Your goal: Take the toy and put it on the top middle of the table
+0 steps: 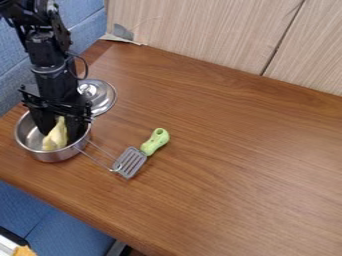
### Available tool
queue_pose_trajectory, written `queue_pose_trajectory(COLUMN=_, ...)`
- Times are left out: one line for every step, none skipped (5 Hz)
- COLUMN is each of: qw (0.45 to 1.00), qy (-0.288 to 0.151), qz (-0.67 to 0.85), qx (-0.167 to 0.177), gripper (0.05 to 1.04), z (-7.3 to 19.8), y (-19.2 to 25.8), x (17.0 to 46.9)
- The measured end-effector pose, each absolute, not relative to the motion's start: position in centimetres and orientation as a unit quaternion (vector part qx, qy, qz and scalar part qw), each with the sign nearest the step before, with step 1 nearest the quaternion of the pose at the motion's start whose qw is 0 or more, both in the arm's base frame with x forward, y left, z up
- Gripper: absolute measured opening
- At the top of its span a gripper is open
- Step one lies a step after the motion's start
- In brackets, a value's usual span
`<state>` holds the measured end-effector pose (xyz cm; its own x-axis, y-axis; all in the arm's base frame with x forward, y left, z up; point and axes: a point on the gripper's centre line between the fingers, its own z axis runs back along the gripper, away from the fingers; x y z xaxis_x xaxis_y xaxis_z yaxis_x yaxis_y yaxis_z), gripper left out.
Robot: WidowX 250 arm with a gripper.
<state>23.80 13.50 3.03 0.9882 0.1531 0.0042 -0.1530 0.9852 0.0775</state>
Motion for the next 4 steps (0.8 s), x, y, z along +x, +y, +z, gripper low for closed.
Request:
queue_pose_trajectory(qw=0.996, qy=0.003, qz=0.082, qx=0.041, gripper=0.389, z=3.0, y=13.5, x=23.7)
queue_pose_trajectory(qw=0.995, qy=0.007, qz=0.087, qx=0.050, gripper=0.220, z=3.3, y=13.9, x=23.8)
queue_pose_trajectory(qw=0.993, qy=0.005, qz=0.100, qx=0.062, gripper=0.150, z=4.4, y=14.3, x=23.9)
queue_pose_trajectory(qw=0.986, qy=-0.012, qz=0.116, qx=0.120, gripper=0.125, z=7.6, y=14.4, x=25.0)
